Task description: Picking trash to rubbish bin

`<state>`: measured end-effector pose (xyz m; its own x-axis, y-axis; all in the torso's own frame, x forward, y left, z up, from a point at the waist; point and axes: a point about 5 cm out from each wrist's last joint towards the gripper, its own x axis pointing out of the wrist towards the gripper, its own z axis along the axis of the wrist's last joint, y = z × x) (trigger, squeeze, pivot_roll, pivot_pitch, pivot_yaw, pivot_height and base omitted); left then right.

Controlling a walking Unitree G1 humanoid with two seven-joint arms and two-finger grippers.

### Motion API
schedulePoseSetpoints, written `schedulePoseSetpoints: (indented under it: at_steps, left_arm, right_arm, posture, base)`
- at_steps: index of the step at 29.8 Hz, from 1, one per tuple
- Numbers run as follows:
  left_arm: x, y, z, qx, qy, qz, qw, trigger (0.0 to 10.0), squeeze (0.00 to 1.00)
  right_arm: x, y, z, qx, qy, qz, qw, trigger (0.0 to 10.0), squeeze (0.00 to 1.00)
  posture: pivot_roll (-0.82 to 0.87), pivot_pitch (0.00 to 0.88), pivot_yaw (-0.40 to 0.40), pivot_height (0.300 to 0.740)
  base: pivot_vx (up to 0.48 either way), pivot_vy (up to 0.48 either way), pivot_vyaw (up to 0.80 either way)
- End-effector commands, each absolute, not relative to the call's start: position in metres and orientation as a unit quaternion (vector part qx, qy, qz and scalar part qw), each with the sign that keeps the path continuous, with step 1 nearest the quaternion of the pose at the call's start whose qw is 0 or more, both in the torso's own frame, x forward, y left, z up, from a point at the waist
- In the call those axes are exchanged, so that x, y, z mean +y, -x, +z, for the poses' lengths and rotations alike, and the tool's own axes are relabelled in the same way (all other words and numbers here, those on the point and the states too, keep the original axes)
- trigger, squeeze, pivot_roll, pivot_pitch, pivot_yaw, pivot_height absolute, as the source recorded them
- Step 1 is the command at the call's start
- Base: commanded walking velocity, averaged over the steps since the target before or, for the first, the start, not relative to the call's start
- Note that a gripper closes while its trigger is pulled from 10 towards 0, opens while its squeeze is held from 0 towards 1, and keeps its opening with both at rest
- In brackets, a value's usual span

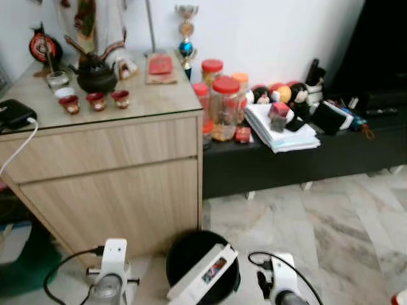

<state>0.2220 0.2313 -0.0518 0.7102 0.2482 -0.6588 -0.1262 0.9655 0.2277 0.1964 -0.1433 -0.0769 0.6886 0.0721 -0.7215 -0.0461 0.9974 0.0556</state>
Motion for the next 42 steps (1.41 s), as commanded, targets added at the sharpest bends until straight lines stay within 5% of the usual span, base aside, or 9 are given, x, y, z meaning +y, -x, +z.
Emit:
schedulePoseSetpoints:
  at_steps: [1, 16, 26, 40, 41, 42]
  left_arm:
    - [0.223, -0.233, -0.047, 0.352, -0.081, 0.090, 0.928, 10.0, 0.00]
    - [0.194, -0.257, -0.035, 0.321, -0.082, 0.012, 0.944, 10.0, 0.00]
    - [0.147, -0.283, -0.018, 0.299, -0.067, -0.111, 0.945, 10.0, 0.00]
    - [0.131, -0.307, 0.004, 0.265, -0.091, -0.140, 0.950, 10.0, 0.00]
    - [0.130, -0.308, 0.005, 0.263, -0.092, -0.140, 0.950, 10.0, 1.00]
    - [0.130, -0.309, 0.006, 0.261, -0.090, -0.140, 0.951, 10.0, 1.00]
  right_arm:
    - [-0.154, -0.198, -0.076, 0.391, -0.012, 0.020, 0.920, 10.0, 0.00]
    - [-0.149, -0.212, -0.067, 0.364, -0.018, 0.029, 0.931, 10.0, 0.00]
    - [-0.142, -0.236, -0.051, 0.319, -0.021, 0.052, 0.946, 10.0, 0.00]
    - [-0.135, -0.256, -0.034, 0.269, -0.031, 0.085, 0.959, 10.0, 0.00]
    - [-0.135, -0.255, -0.035, 0.269, -0.031, 0.085, 0.959, 10.0, 0.00]
    - [-0.135, -0.255, -0.035, 0.270, -0.031, 0.086, 0.958, 10.0, 0.00]
  posture:
    - [-0.01, 0.037, -0.017, 0.740]
    - [-0.01, 0.053, -0.020, 0.740]
    - [-0.04, 0.052, -0.030, 0.740]
    - [-0.06, 0.049, -0.040, 0.740]
    - [-0.06, 0.051, -0.042, 0.740]
    - [-0.06, 0.053, -0.045, 0.740]
  base:
    - [0.330, 0.000, 0.00]
    - [0.326, 0.000, 0.00]
    - [0.000, 0.000, 0.00]
    - [0.000, 0.000, 0.00]
    - [0.000, 0.000, 0.00]
    - [0.000, 0.000, 0.00]
